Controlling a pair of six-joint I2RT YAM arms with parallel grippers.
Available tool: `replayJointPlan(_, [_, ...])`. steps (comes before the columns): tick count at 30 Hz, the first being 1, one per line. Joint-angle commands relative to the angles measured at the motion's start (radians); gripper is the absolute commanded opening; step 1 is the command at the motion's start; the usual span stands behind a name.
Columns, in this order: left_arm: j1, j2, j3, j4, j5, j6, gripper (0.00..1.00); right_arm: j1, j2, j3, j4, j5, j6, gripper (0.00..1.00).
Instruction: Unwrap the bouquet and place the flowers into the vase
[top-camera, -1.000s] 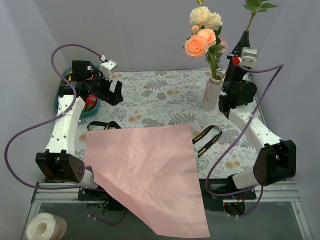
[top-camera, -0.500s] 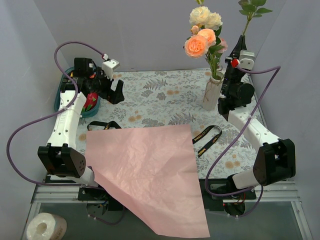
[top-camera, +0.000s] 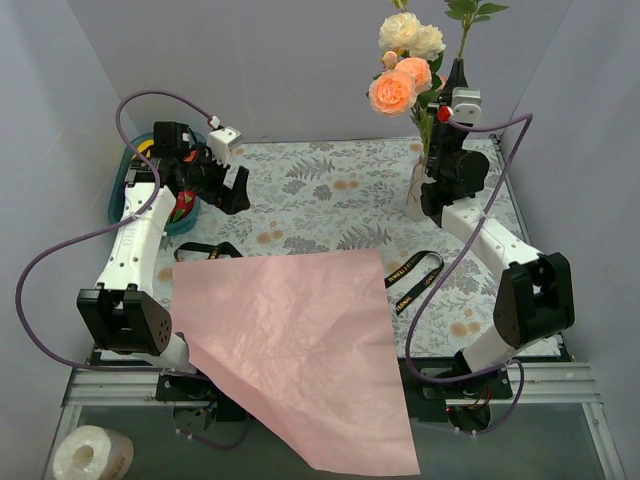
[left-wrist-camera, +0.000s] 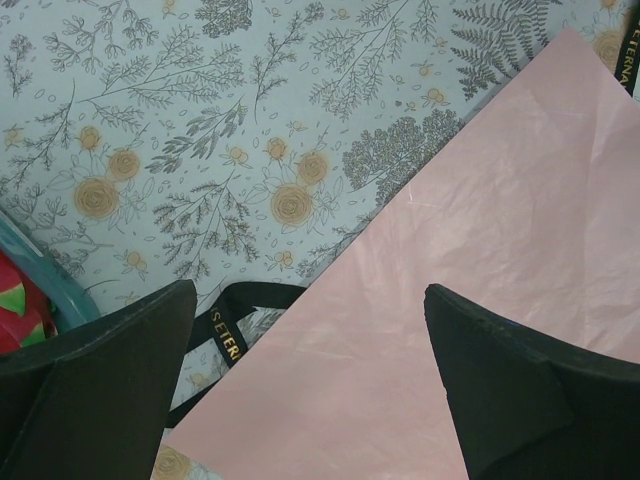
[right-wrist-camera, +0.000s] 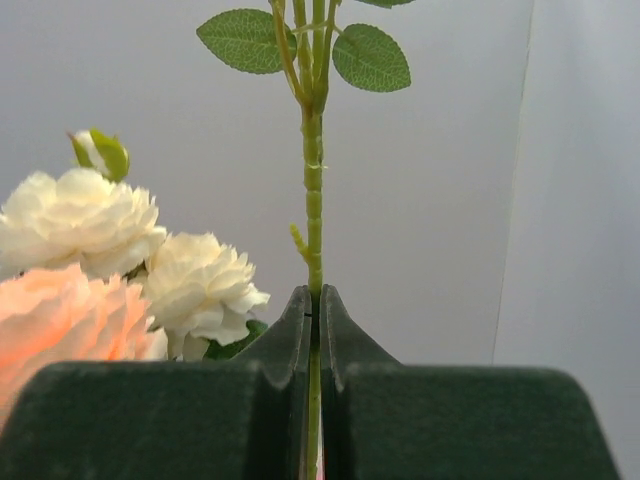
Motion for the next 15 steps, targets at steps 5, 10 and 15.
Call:
replayJointPlan(5, [-0.004, 0.013, -0.009, 0.022, 0.000, 0.022, 0.98, 0.000, 0.072, 0.090, 0.314, 0.001, -0.117, 0.01])
replayJointPlan(10, [-0.004, 0.031, -0.016, 0.028, 0.001, 0.024, 0.98, -0.002, 0.054, 0.124, 0.290, -0.006, -0.097, 0.01])
replayJointPlan(15, [-0.004, 0.030, -0.039, 0.036, 0.009, 0.024, 0.98, 0.000, 0.011, 0.163, 0.242, -0.037, -0.063, 0.01])
